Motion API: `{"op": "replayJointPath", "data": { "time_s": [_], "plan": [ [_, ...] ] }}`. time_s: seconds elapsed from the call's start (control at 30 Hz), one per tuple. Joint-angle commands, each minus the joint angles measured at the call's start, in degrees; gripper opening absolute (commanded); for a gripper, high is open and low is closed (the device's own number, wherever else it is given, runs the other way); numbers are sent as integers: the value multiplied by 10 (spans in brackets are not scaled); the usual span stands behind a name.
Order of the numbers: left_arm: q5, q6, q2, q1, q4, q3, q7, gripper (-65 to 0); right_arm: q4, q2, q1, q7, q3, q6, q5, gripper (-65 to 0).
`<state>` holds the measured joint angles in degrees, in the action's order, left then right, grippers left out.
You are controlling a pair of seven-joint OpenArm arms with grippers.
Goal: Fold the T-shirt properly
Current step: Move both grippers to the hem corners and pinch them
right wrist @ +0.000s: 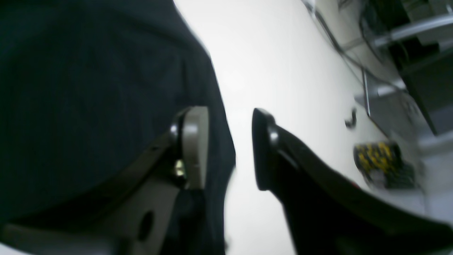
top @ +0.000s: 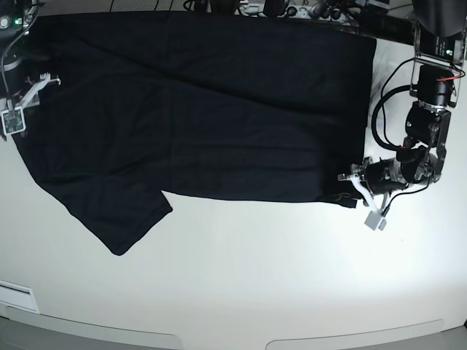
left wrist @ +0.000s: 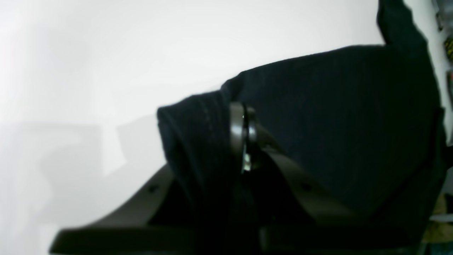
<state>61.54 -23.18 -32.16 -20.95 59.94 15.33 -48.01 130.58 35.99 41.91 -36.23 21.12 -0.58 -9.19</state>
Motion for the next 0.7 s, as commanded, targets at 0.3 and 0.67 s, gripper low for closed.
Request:
{"op": "replayJointPath", "data": {
  "time_s": [0.3, 0.67],
  "plan": [
    [-56, 12, -7, 2, -4, 3, -27, -650, -252, 10, -309, 31, 7, 150, -234, -346],
    [-56, 2, -7, 3, -4, 3, -32, -650, -773, 9, -625, -140, -49, 292, -473, -346]
  ]
}}
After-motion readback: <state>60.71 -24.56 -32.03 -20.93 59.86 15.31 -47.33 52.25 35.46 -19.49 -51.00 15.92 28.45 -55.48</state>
